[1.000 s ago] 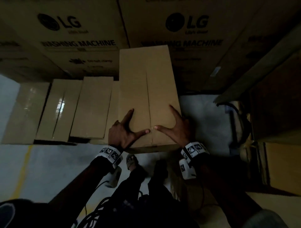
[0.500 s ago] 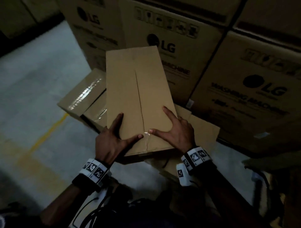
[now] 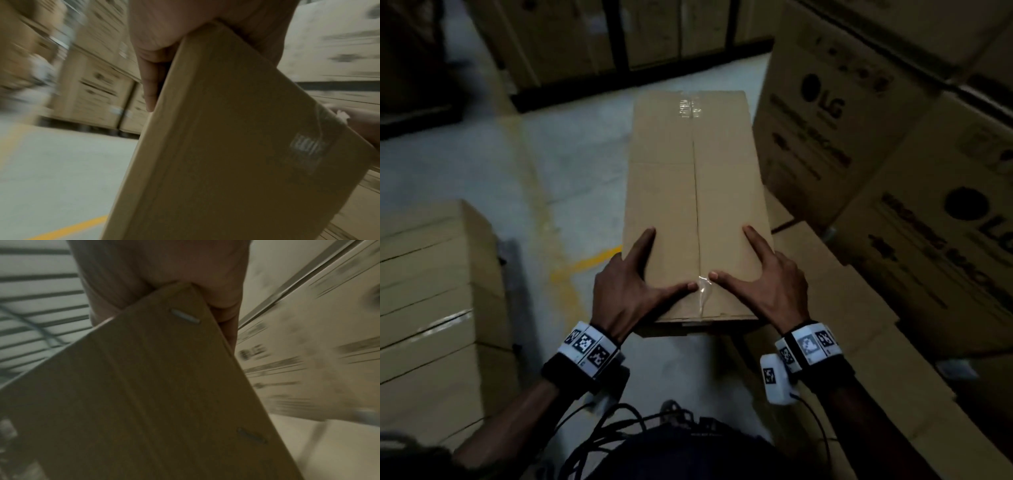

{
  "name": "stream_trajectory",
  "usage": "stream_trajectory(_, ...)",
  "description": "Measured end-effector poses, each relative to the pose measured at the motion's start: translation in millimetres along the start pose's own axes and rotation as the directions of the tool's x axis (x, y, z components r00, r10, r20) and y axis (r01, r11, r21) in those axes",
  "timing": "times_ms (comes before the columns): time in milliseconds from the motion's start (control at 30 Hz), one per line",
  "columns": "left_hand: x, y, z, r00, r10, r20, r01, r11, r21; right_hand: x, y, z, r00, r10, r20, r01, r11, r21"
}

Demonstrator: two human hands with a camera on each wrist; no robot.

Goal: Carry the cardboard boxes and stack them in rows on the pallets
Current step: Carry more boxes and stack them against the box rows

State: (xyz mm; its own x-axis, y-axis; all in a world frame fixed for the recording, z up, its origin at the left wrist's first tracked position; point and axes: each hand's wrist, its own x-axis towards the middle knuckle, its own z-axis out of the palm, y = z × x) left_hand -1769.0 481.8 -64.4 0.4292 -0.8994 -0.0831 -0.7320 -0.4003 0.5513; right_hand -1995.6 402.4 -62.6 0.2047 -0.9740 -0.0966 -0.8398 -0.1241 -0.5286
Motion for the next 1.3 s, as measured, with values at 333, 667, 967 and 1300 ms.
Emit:
stream_trajectory(333, 107, -106, -81, 0.958, -0.252, -0.138, 0.243, 0.967, -0.077, 146, -158, 79, 0.957, -0.254, 0.141, 0.26, 0.965, -0.024)
stream_trajectory(667, 298, -185, -147, 0.865, -0.428, -0.262, 0.426, 0.902, -0.067, 356, -308, 172, 0.868, -0.436, 0.239, 0.436, 0.898, 0.056)
stream_trajectory(967, 477, -258, -212, 0.791, -0.552, -0.265, 0.542, 0.832, -0.115, 537, -455, 235, 0.773, -0.54, 0.332, 0.556, 0.829, 0.054)
stream_trajectory(1300, 695, -384, -294, 0.733, -0.602, -0.316, 0.579, 0.796, -0.174, 729, -638, 343, 0.686, -0.64, 0.347, 0.669, 0.742, 0.046)
